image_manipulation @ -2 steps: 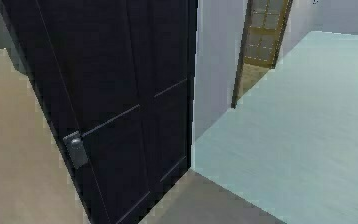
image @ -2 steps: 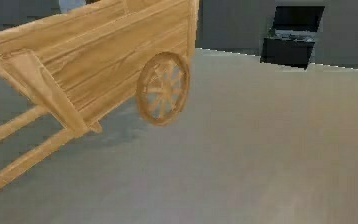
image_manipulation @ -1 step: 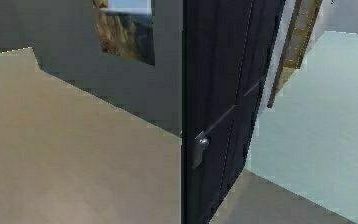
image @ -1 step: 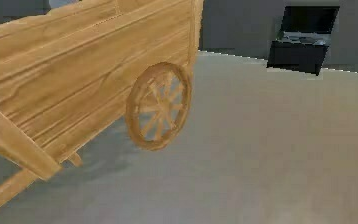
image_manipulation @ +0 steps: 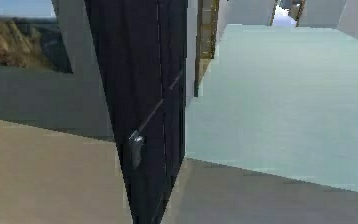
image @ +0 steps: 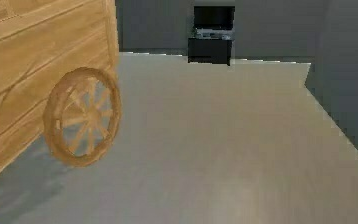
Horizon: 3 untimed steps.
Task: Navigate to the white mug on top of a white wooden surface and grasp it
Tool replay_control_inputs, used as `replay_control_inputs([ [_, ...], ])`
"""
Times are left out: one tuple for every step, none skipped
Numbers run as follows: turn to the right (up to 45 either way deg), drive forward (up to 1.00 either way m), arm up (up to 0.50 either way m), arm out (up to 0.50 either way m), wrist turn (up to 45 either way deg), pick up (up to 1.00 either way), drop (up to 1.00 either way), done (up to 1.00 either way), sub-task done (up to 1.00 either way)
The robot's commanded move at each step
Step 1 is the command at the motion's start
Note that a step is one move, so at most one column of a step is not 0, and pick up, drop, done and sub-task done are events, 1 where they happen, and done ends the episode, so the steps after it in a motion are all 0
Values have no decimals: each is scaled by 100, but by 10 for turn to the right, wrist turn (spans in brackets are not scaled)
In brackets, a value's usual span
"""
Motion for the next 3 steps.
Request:
replay_control_inputs([
  [0, 100, 0, 0, 0, 0, 0, 0, 0],
  [0, 100, 0, 0, 0, 0, 0, 0, 0],
  [0, 45, 0, 0, 0, 0, 0, 0, 0],
])
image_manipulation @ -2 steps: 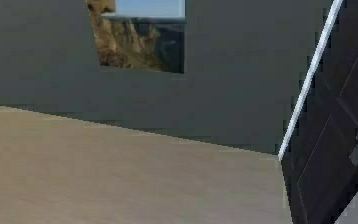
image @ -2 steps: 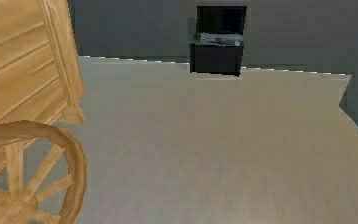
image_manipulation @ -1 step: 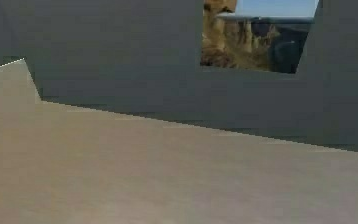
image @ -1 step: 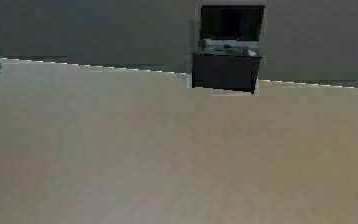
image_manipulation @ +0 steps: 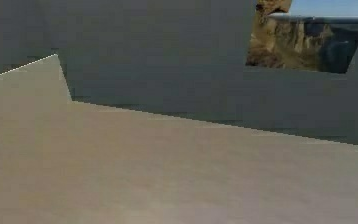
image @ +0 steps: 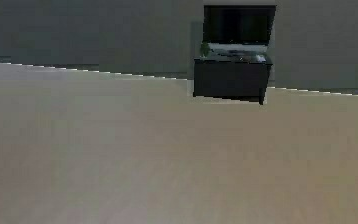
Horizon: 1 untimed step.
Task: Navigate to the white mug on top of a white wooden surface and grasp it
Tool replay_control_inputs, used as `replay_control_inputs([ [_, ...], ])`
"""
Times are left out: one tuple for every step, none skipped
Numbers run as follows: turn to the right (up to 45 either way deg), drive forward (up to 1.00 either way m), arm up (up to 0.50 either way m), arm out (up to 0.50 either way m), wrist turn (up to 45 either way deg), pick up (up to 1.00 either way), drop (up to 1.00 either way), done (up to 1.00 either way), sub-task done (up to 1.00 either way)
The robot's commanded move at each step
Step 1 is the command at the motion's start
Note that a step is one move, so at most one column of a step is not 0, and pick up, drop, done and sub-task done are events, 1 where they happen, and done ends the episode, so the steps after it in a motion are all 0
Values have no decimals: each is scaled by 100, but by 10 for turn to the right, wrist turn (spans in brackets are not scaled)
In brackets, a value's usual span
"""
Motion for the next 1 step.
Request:
replay_control_inputs([
  [-360, 0, 0, 0, 0, 0, 0, 0, 0],
])
